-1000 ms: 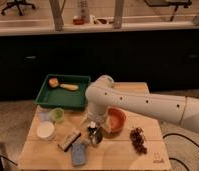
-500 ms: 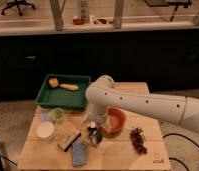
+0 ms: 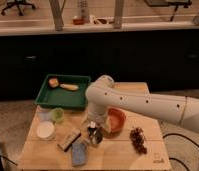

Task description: Place fork in metal cup

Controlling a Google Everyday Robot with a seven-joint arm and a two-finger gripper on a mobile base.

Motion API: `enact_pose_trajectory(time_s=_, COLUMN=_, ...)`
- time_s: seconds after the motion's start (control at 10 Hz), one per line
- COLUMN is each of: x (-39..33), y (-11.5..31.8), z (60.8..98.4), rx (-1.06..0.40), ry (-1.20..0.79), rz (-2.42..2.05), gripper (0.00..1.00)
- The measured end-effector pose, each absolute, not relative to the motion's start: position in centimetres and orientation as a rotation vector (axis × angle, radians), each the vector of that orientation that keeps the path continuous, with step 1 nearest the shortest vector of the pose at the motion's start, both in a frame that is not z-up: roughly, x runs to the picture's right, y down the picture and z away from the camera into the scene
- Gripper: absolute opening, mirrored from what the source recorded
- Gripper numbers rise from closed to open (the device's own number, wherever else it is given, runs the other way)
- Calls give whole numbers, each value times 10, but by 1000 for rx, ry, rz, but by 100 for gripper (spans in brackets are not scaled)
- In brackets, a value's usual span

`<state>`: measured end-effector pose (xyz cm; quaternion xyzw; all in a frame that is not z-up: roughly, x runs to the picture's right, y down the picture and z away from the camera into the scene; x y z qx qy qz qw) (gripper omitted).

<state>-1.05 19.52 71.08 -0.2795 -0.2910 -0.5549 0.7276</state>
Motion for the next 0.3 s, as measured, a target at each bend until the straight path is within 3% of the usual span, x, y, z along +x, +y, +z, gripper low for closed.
enact_pose_trajectory(time_s=0.3, x=-10, y=195, z=711, rx=-616, ry=-641, rz=-1223, gripper=80)
